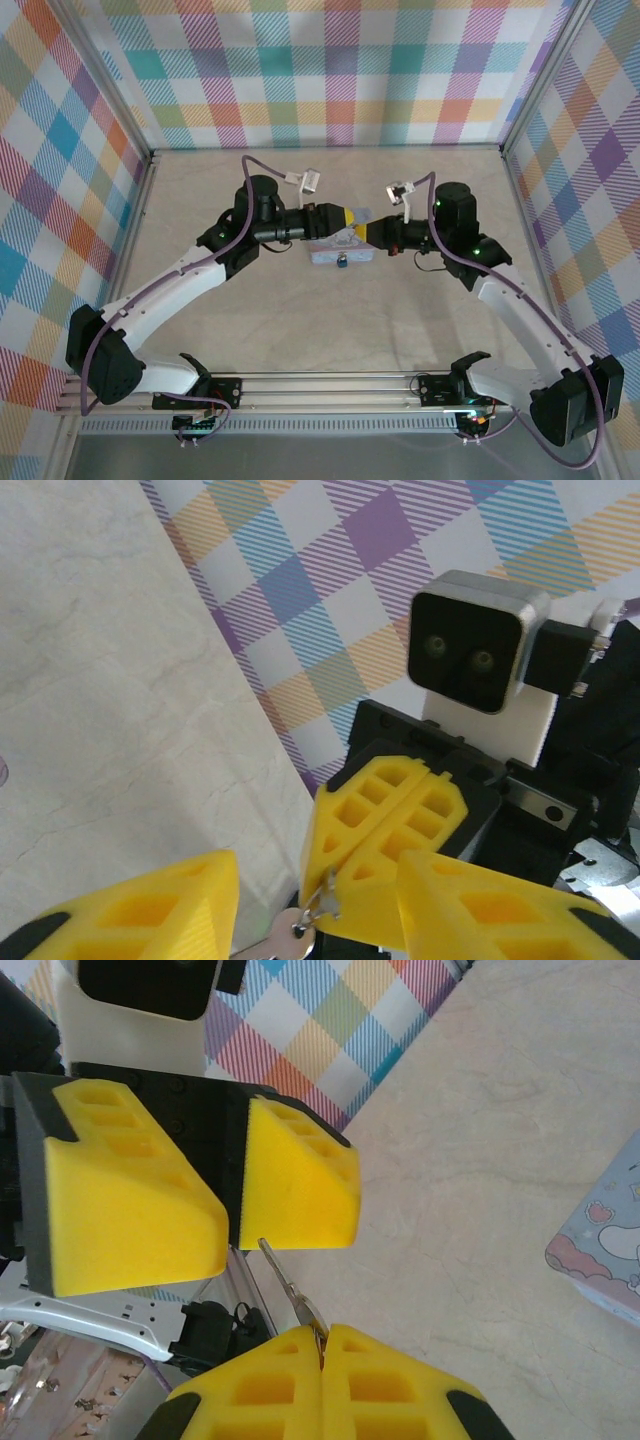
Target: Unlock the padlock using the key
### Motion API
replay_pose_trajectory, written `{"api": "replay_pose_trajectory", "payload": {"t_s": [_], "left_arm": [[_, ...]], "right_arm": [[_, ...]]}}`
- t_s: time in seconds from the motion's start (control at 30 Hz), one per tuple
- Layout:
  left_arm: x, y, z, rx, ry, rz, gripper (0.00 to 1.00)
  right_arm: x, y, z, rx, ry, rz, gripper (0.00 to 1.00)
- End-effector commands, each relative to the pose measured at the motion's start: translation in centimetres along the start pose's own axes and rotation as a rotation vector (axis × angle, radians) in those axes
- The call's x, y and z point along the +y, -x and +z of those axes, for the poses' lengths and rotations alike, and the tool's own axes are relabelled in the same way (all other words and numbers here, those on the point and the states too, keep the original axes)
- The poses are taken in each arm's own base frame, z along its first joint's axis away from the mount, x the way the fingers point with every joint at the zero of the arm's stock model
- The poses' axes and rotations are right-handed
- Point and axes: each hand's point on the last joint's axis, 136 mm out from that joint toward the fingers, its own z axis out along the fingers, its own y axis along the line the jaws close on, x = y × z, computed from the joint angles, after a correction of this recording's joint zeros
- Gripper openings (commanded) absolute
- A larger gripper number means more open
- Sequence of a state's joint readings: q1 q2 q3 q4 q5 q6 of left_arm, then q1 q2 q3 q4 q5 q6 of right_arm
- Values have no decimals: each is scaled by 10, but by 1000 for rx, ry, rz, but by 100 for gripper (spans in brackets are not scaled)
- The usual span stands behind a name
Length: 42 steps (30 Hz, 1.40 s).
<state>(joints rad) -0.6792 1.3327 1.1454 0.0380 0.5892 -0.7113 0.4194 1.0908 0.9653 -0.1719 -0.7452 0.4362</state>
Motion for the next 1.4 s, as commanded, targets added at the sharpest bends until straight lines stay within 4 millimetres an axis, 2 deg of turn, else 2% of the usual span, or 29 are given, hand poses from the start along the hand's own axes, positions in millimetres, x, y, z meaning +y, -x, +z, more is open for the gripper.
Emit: {"api": "replay_pose_trajectory", "payload": {"t_s": [0.0, 0.17, 0.37, 0.4, 0.5, 0.57, 0.87, 1.03, 1.37], "left_arm": [[-26, 8, -1, -12, -69, 49, 42], [-27, 5, 2, 0, -72, 52, 26], [-26, 4, 3, 4, -60, 61, 0], [-24, 4, 3, 4, -53, 63, 0], [-21, 4, 0, 1, -17, 80, 0], [-17, 4, -2, 2, 13, 90, 0], [-20, 0, -2, 27, -2, 94, 0], [-27, -1, -4, 28, -36, 90, 0], [-30, -2, -4, 12, -80, 58, 0]], "right_arm": [[5, 4, 3, -10, 27, -22, 2], [4, 2, 5, -8, 25, -15, 2], [5, 1, 5, -2, 25, -13, 3], [4, 0, 5, 0, 20, -12, 7], [-5, -4, 1, -7, -40, -7, 41], [-10, -6, -5, -32, -85, -15, 50], [9, 8, -18, -139, -38, -45, 51], [20, 15, -16, -182, 44, -42, 60], [31, 19, -11, -195, 162, -19, 43]]}}
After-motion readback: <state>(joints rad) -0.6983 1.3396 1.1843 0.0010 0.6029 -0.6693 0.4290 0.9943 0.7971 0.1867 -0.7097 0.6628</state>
